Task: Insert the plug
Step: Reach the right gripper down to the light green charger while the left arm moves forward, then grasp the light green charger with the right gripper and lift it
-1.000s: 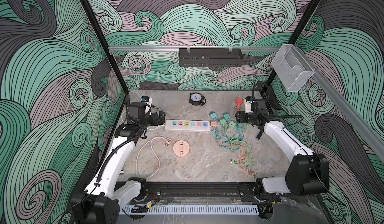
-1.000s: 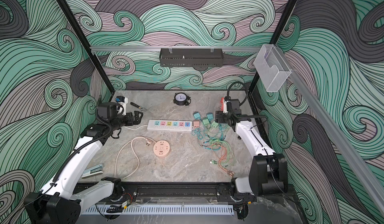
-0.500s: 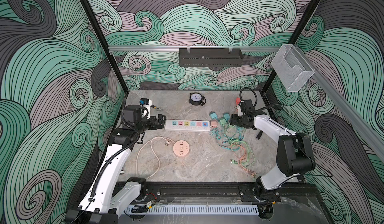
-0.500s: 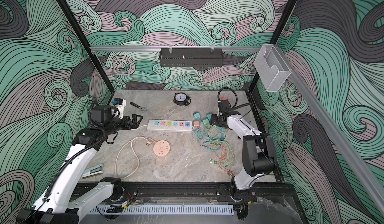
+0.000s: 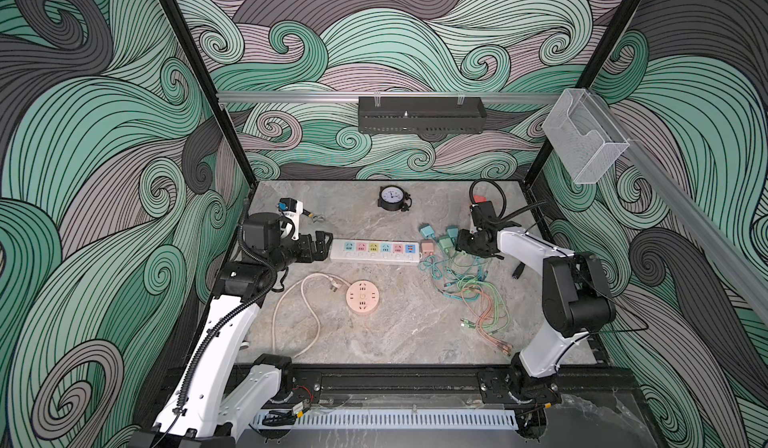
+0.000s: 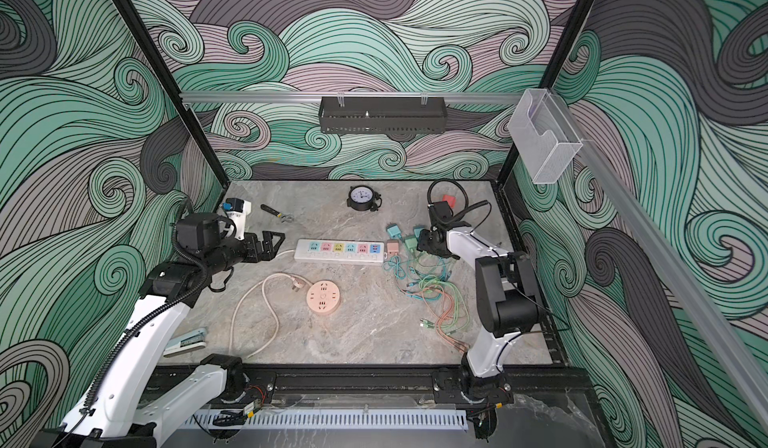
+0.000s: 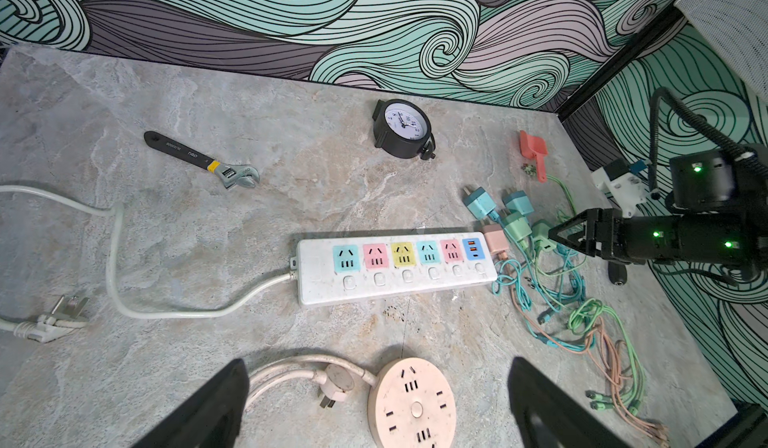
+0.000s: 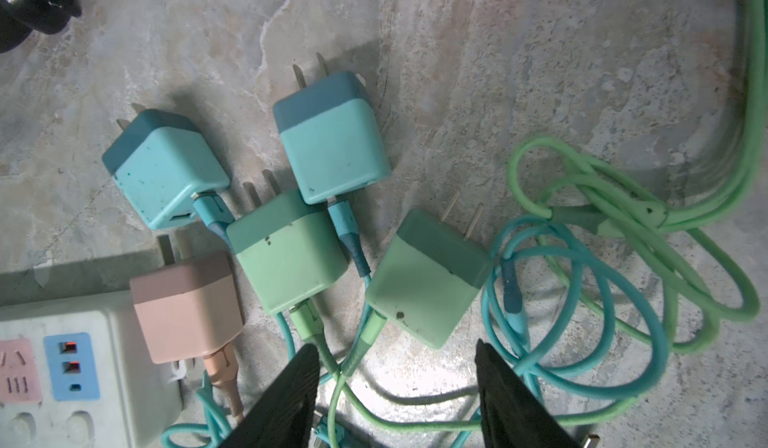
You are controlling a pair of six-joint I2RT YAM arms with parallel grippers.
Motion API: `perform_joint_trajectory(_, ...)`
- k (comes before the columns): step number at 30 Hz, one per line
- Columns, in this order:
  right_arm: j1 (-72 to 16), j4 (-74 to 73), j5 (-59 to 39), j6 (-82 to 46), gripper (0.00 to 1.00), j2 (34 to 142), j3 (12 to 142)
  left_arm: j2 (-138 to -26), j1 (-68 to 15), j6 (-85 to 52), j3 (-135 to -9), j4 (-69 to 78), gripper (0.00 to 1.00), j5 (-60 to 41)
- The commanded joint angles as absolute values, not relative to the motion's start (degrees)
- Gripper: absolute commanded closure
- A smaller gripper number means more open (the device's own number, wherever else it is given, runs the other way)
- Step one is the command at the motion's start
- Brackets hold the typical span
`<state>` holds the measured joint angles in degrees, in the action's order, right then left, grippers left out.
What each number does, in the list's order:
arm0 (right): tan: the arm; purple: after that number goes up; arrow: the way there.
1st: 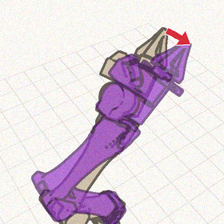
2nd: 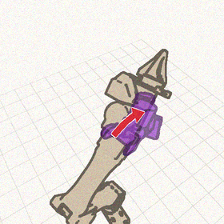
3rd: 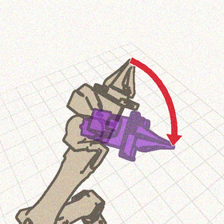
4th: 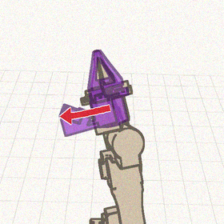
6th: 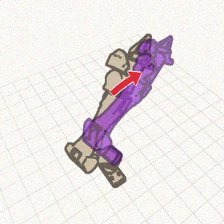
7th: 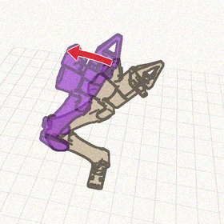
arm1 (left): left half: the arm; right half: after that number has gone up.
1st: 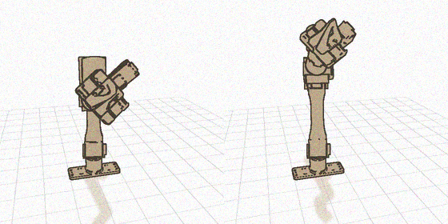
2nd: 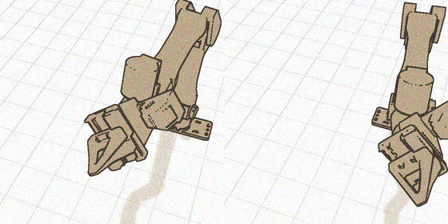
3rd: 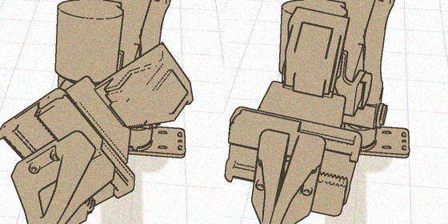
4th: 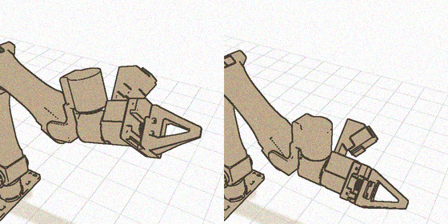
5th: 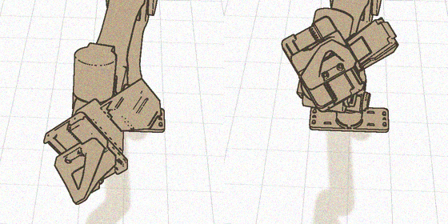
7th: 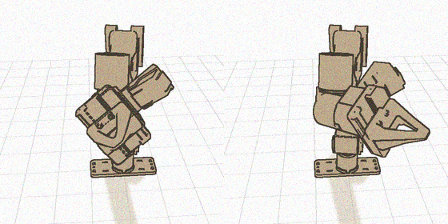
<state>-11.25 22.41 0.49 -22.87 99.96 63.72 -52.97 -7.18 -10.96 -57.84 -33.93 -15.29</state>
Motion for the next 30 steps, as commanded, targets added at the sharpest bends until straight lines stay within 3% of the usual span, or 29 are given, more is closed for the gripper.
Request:
perform_joint_trajectory(1, -11.58, 19.44, 3.64, -26.06, 0.42, 100.64, 63.48, -51.95, -7.38, -10.05, -57.57, -35.98, 0.01, -16.66)
perform_joint_trajectory(30, -12.22, 16.71, 8.81, -36.16, 0.45, 106.84, 63.35, -52.58, -7.38, -9.23, -58.10, -36.74, 0.02, -17.75)
